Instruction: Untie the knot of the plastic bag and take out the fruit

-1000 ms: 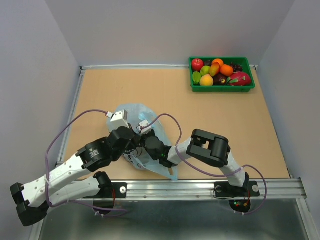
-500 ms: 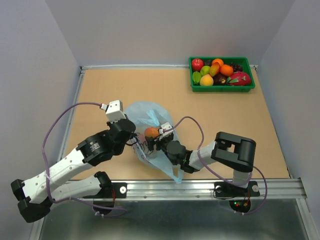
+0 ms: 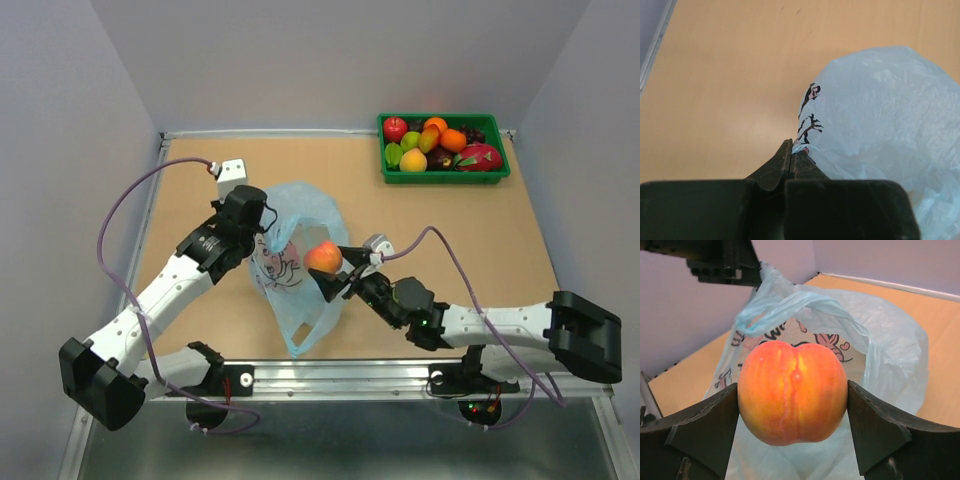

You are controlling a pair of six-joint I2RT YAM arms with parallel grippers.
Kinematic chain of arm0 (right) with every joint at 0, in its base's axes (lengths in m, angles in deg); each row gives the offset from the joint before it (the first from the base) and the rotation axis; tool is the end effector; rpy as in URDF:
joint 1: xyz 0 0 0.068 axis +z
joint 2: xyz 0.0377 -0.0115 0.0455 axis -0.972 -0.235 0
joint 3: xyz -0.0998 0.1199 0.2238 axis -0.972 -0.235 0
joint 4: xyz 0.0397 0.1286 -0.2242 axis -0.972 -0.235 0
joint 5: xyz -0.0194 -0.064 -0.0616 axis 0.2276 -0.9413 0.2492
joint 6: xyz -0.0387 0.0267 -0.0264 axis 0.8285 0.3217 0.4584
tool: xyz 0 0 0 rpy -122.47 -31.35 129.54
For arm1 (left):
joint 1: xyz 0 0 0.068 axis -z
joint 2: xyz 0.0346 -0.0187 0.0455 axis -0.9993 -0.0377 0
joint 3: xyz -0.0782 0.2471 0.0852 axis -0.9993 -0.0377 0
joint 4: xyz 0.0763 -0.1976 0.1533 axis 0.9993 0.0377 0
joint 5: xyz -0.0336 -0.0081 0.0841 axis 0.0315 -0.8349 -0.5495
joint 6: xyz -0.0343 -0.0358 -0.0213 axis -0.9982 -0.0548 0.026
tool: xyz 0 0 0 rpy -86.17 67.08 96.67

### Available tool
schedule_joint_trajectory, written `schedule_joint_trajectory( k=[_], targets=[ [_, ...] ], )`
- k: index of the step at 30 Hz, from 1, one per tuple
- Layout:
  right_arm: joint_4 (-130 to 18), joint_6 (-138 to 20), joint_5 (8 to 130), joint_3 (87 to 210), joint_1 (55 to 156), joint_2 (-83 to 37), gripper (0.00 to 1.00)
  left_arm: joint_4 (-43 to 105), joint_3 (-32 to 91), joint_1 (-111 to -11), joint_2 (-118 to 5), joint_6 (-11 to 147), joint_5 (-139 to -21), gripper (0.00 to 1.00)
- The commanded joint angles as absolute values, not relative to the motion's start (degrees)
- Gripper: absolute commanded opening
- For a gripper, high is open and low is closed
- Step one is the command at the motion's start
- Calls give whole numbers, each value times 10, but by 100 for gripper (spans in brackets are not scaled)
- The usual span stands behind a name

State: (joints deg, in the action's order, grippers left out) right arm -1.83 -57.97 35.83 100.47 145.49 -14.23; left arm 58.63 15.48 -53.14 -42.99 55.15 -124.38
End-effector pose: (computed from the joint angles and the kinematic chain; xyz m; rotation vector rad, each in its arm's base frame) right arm 0.1074 0.2375 0.2510 -0.4211 1.4144 0.7520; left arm 0.2038 -0.1155 0.3391 -0.1940 1.9698 -0.0070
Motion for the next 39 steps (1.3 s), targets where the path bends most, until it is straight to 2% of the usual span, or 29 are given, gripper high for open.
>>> schedule_joint_trajectory(
  k=[1, 6, 7, 14, 21, 24, 25, 32, 39],
  targets=[
    [-152, -561, 390, 1040, 1459, -81, 2, 528, 190, -569, -455, 635, -1223, 0],
    [-241, -488, 238, 1097, 1437, -48, 2, 487, 163, -591, -464, 632, -1196, 0],
    [-246, -481, 226, 1106, 1403, -48, 2, 478, 145, -593, -461, 627, -1191, 0],
    [-318, -519, 261, 1206, 1184, -91, 2, 433, 102, -624, -438, 637, -1154, 0],
    [-323, -572, 347, 1338, 962, -249, 2, 433, 85, -631, -428, 638, -1117, 0],
    [-333, -577, 372, 1416, 915, -312, 2, 431, 82, -632, -423, 639, -1108, 0],
    [-348, -571, 407, 1505, 873, -396, 2, 430, 82, -636, -425, 639, -1098, 0],
    [-374, -580, 404, 1659, 797, -556, 3, 428, 81, -645, -437, 639, -1078, 0],
    [-374, -599, 419, 1800, 740, -678, 9, 427, 80, -654, -442, 640, -1068, 0]
  ],
)
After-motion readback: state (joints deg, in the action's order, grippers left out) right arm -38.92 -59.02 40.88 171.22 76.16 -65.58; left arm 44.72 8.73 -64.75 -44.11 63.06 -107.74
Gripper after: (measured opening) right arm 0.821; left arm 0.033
